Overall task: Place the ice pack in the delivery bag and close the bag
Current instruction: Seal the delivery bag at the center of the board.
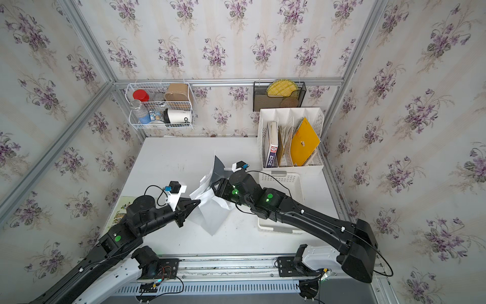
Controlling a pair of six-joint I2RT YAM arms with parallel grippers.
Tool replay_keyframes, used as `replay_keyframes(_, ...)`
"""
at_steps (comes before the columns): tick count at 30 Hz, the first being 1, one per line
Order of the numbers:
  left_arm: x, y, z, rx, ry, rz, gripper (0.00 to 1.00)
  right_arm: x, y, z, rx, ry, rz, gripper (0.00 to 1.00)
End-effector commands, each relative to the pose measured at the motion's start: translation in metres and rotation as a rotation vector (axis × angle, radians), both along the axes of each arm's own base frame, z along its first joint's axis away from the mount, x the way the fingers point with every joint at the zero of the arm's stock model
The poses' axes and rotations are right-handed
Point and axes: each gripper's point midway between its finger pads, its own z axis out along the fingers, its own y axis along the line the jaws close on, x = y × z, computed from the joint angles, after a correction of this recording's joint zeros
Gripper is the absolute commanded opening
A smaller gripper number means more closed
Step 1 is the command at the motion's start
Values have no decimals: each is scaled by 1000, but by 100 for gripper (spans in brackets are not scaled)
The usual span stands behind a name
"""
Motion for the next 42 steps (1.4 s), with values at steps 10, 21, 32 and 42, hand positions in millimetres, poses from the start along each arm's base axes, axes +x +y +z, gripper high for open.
replay_keyframes(10,0,-2,4,-25,-77,-8,17,1,19,3,72,48,31,35)
replay_keyframes(21,-3,4,-3,-62,-79,22,40,3,18,2,94,45,11,33)
replay_keyframes(32,-5,-4,-10,-87,-44,-6,46,3,23,2,125,42,8,33)
replay_keyframes(42,-2,-6,-9,-93,-35,-1,44,2,26,8,144,25,3,34)
